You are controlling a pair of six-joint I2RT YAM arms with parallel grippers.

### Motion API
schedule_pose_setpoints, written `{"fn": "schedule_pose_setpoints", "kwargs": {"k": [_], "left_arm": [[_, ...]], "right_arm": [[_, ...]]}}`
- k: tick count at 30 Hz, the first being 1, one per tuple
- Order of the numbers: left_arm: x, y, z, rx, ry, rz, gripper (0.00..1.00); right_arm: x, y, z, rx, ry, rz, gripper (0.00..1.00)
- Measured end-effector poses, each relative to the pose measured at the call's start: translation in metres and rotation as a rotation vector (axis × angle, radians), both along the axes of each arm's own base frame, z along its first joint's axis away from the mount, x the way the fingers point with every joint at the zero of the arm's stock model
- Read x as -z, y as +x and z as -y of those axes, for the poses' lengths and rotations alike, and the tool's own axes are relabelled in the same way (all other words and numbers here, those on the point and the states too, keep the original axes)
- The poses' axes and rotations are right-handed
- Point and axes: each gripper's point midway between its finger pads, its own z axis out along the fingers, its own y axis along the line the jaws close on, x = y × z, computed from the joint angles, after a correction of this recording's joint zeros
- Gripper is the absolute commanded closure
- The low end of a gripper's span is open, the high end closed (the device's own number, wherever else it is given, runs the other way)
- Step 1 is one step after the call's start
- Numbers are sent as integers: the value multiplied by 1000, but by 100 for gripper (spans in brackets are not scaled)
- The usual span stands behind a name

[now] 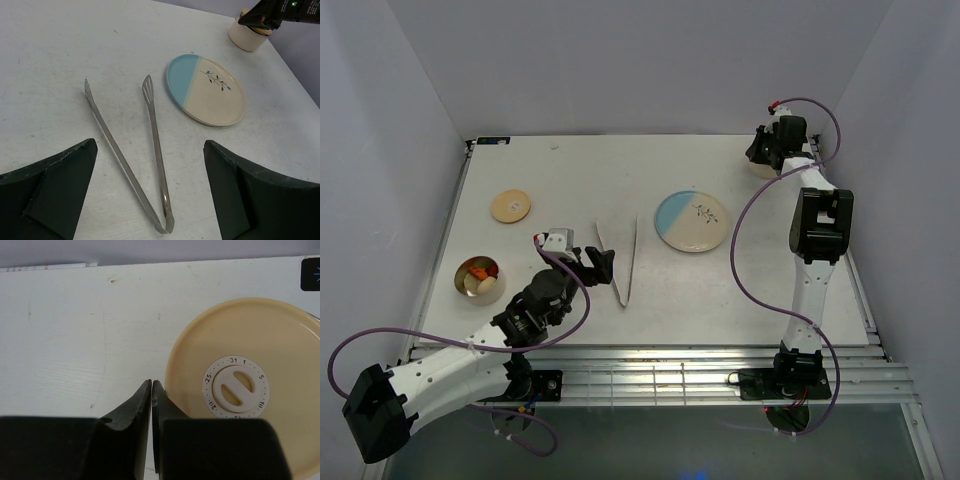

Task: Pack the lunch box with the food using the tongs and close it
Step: Close the box lid on the packing box.

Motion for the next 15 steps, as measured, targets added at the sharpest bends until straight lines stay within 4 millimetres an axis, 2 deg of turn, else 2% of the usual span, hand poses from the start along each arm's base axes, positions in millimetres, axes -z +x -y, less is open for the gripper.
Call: {"fn": "schedule_pose_setpoints", "kwargs": {"k": [6, 10, 13, 15], "left_arm": [[0, 0, 0, 0, -1, 0, 2], [-1, 0, 0, -1, -3, 3, 2], [-2, 0, -1, -1, -6, 5, 2], [-2, 0, -1, -1, -5, 5, 2]], "right_arm": [[-10, -2, -5, -18, 14, 9, 92], [-41, -9, -5, -1, 8, 53, 92], [-72, -6, 1, 30, -13, 119, 92], [-85, -1, 4, 43, -28, 151, 92]]}}
